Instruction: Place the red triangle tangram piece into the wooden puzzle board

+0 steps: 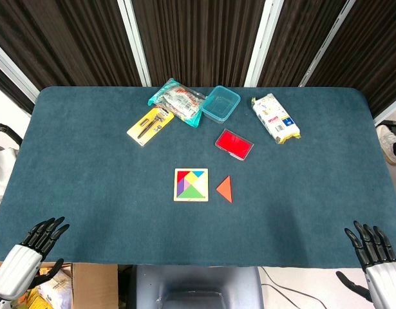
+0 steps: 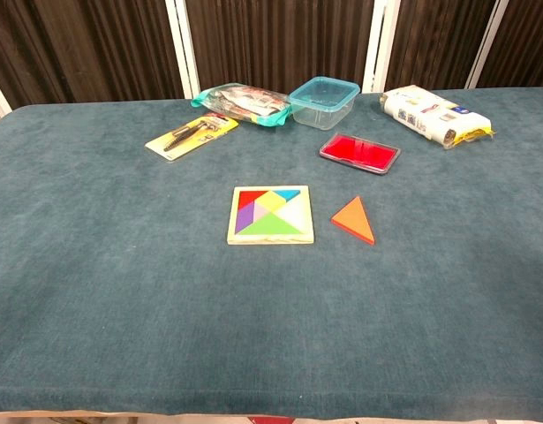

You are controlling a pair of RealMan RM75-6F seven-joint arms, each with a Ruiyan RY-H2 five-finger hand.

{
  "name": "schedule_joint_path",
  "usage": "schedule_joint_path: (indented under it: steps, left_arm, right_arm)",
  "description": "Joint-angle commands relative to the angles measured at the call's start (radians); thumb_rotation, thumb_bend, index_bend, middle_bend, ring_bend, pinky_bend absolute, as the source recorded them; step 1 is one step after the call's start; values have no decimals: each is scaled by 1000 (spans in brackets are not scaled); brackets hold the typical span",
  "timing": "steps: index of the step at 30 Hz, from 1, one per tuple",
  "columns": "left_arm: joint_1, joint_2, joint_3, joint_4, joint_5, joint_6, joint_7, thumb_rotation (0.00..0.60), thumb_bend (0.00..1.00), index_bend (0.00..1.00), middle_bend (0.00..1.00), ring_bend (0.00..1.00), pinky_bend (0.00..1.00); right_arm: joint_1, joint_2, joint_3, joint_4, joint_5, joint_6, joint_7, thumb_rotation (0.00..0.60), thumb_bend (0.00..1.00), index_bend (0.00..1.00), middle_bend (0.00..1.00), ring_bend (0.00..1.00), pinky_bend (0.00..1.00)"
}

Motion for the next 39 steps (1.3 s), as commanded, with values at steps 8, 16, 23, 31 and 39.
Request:
schedule_joint_path:
  steps: [8, 16, 23, 31, 39]
  left_arm:
    - [-17, -24, -19, 39, 10, 19, -45, 600, 413, 0, 0, 0, 134]
    - [-35, -30, -41, 29, -54, -30, -49, 600, 413, 0, 0, 0, 132]
    - [-46, -35, -62, 23, -127, -82, -36, 600, 412, 0, 0, 0, 132]
    - [-61, -33, -84, 4, -198, -142, -18, 600, 410, 0, 0, 0, 133]
    - [-64, -29, -87, 4, -209, -147, -31, 600, 412, 0, 0, 0, 134]
  right_arm:
    - [110, 1, 54, -61, 34, -166, -80, 600, 92, 0, 0, 0, 0]
    - [414, 34, 205, -151, 126, -571, -230, 600, 93, 45, 0, 0, 0]
    - [619, -17, 287, -114, 253, -851, -358, 600, 147, 186, 0, 0, 0]
    - [752, -131, 312, -38, 394, -1008, -556, 600, 188, 223, 0, 0, 0]
    - [858, -239, 297, 47, 442, -1086, -630, 600, 249, 323, 0, 0, 0]
